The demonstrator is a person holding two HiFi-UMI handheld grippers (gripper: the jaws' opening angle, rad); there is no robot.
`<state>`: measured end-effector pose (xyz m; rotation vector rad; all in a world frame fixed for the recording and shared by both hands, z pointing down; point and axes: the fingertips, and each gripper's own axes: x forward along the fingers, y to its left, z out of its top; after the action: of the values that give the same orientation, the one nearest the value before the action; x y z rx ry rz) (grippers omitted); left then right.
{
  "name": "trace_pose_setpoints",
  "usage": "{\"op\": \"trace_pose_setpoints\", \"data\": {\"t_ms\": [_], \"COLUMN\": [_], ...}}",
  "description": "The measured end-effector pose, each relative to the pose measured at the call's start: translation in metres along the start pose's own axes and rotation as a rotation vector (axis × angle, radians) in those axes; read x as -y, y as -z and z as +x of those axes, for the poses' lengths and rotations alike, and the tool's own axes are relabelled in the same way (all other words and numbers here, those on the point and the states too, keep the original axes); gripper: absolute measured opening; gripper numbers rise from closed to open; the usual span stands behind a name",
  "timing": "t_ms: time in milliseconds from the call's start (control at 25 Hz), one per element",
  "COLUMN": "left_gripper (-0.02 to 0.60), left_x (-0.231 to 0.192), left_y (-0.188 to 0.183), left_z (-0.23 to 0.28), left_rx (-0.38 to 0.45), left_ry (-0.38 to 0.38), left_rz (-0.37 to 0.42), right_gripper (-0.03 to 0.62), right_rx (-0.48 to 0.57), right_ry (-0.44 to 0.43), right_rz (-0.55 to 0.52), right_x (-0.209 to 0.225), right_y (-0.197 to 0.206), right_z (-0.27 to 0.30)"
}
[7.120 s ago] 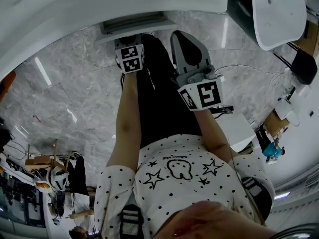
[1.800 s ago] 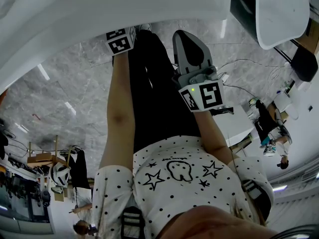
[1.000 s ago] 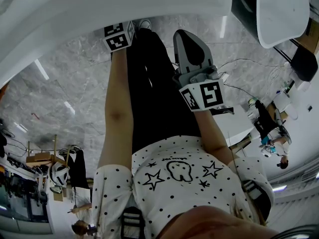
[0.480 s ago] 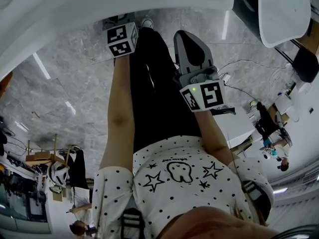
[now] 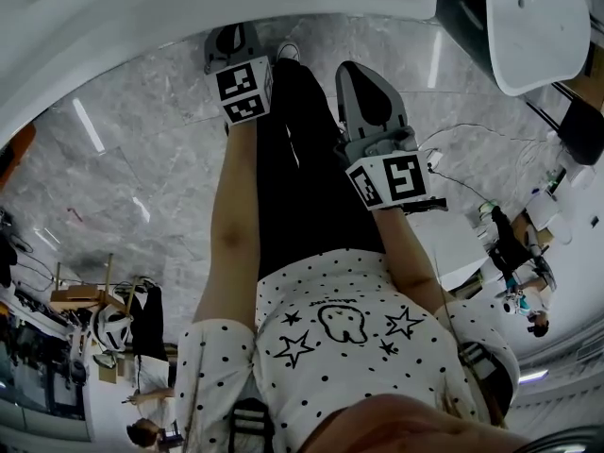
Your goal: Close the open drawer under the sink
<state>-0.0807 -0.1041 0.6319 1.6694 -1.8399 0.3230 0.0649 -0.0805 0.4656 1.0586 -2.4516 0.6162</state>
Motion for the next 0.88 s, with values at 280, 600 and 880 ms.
{"op": "trace_pose_setpoints", "data": {"t_ms": [280, 600, 880], "left_gripper": [0.005, 0.005, 0.005], "left_x": [-0.007, -0.003, 0.006], "left_y": [-0.029, -0.068, -0.103], "left_z": [-0.030, -0.070, -0.098], "left_rx": [0.024, 0.057, 0.081], "left_ry": [-0.013, -0.013, -0.015], "left_rz": [0.000, 0.029, 0.040], "right_gripper": [0.014, 0.014, 0.014], "right_rx": [0.004, 0.015, 0.040], "right_ry": [-0.014, -0.053, -0.111], "right_rz": [-0.006, -0.001, -0.018], "right_x": [-0.008, -0.020, -0.035], "right_y": [-0.015, -0.034, -0.061], "right_z": [-0.010, -0.028, -0.050]}}
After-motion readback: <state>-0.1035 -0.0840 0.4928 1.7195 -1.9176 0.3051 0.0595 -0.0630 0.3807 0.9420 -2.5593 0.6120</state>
